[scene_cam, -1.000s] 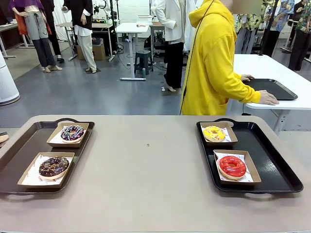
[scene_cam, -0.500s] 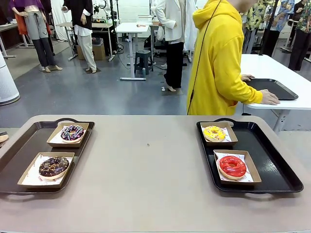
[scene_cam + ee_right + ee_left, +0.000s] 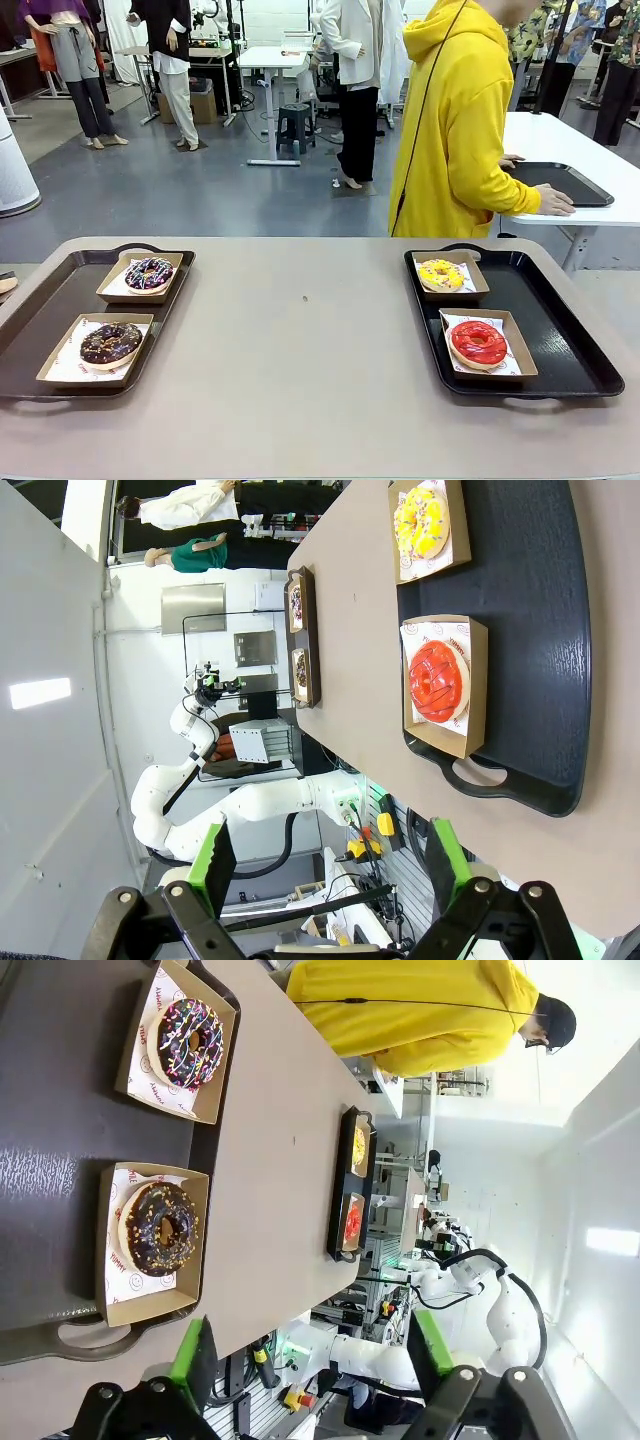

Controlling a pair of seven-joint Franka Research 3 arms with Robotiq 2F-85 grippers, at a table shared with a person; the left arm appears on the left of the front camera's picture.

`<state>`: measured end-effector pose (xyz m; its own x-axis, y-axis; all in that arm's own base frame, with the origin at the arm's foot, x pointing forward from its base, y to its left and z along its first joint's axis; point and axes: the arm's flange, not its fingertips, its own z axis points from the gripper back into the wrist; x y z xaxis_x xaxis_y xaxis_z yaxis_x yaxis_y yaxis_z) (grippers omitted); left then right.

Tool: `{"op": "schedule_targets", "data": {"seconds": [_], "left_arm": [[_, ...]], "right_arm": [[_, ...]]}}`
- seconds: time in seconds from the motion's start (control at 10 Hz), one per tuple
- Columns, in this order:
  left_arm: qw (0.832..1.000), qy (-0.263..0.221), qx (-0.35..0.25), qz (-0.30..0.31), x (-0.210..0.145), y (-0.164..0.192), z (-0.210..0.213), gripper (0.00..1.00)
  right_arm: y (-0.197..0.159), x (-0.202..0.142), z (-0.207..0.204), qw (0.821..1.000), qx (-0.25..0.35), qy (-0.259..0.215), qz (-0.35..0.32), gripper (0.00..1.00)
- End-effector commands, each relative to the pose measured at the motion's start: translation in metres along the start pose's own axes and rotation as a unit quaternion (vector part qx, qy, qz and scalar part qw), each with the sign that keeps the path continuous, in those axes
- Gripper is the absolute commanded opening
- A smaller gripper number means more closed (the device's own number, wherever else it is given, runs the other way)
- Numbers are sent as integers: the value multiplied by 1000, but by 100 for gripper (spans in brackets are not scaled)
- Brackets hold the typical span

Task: Individually package the donuts and arrange them on the tray.
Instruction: Place the picked Paper togo box on the Handle tray.

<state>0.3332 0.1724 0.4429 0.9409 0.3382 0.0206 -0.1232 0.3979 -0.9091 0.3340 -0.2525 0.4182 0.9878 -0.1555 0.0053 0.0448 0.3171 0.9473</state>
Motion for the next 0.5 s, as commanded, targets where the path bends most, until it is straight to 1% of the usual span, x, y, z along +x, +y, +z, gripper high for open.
{"op": "schedule_targets", "data": {"seconds": [0.0,0.4], "left_arm": [[1000,-1,-4,-2,1,-1,3,100],[1000,-1,-4,-2,1,-1,3,100]], "right_arm": [[1,-1,1,1000,6,1,3,100],[1,-1,1,1000,6,1,3,100]]}}
